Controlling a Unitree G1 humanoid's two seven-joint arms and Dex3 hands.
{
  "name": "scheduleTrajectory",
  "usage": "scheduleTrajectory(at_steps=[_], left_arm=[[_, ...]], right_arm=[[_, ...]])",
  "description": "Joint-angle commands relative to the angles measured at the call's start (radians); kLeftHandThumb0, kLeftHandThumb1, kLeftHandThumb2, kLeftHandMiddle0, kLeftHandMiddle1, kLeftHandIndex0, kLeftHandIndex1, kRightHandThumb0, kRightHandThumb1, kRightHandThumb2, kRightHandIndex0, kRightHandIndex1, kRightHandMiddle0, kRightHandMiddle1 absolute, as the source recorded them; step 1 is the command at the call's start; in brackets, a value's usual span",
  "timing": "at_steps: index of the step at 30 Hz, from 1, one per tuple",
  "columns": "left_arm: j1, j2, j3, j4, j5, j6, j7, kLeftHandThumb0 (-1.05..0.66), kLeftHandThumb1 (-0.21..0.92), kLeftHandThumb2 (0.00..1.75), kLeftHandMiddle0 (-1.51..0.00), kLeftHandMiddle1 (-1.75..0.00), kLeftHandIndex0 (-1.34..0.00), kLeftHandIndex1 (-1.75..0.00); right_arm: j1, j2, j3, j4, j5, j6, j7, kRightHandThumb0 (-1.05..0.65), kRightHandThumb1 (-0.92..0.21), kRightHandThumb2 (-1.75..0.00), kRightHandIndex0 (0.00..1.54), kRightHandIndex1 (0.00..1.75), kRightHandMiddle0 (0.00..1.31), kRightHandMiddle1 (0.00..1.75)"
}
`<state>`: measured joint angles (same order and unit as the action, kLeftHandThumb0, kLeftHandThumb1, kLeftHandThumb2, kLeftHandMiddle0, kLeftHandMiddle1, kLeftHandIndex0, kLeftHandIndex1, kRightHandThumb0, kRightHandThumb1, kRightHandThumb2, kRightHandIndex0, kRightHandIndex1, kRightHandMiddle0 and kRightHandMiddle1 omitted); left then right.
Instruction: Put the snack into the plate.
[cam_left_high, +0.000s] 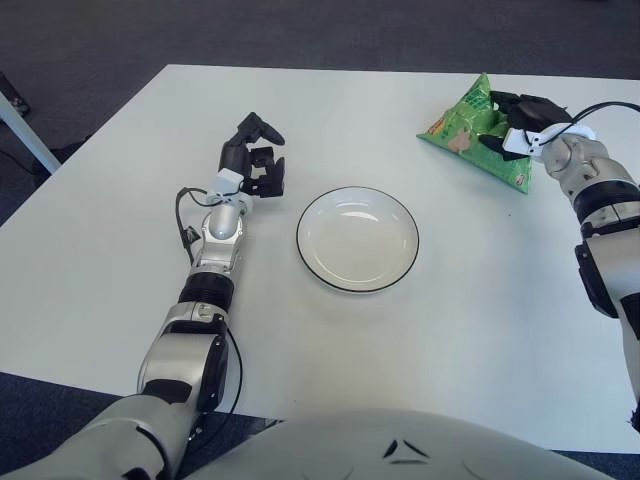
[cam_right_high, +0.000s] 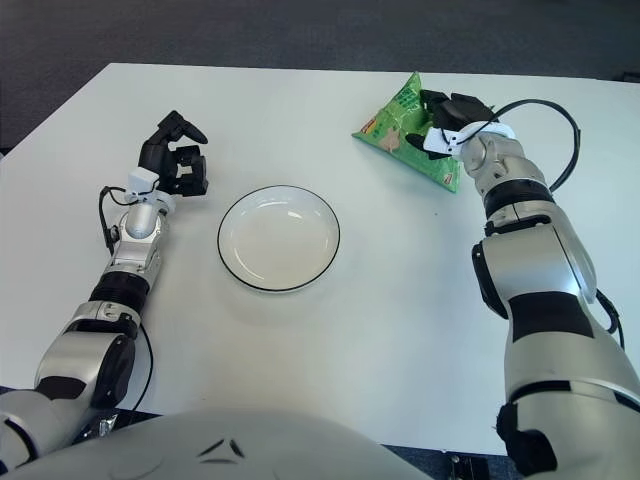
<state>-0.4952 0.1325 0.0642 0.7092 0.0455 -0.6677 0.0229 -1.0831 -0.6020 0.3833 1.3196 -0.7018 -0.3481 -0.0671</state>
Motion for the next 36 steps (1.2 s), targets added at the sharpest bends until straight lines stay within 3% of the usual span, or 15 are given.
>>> scheduleTrajectory(at_steps=[1,24,31,36], left_arm=[[0.126,-0.021,-0.009,0.053,0.009,0.012,0.004,-0.46,0.38,1.24,-1.27,-1.75,-0.56,-1.75],[0.134,-0.023,-0.004,0.04,-0.015,0.0,-0.022,-0.46,0.39,1.23,-1.27,-1.75,-0.56,-1.75],[0.135,-0.025,-0.004,0.039,-0.014,0.002,-0.018,-0.46,0.39,1.23,-1.27,-1.75,-0.55,-1.75],[0.137,-0.028,-0.005,0.031,-0.011,0.003,-0.013,-0.45,0.39,1.23,-1.27,-1.75,-0.55,-1.75]], right_arm=[[0.05,0.03,-0.005,0.001,0.026,-0.002,-0.01,-1.05,-0.92,-0.93,0.0,0.0,0.0,0.0],[0.122,0.052,0.032,0.007,0.023,0.037,0.011,-1.05,-0.92,-0.97,0.0,0.0,0.03,0.03],[0.145,0.051,0.035,0.025,0.021,0.062,0.003,-1.05,-0.92,-0.95,0.0,0.0,0.0,0.17],[0.149,0.048,0.039,0.027,0.02,0.068,-0.002,-1.02,-0.92,-0.89,0.0,0.0,0.0,0.39]])
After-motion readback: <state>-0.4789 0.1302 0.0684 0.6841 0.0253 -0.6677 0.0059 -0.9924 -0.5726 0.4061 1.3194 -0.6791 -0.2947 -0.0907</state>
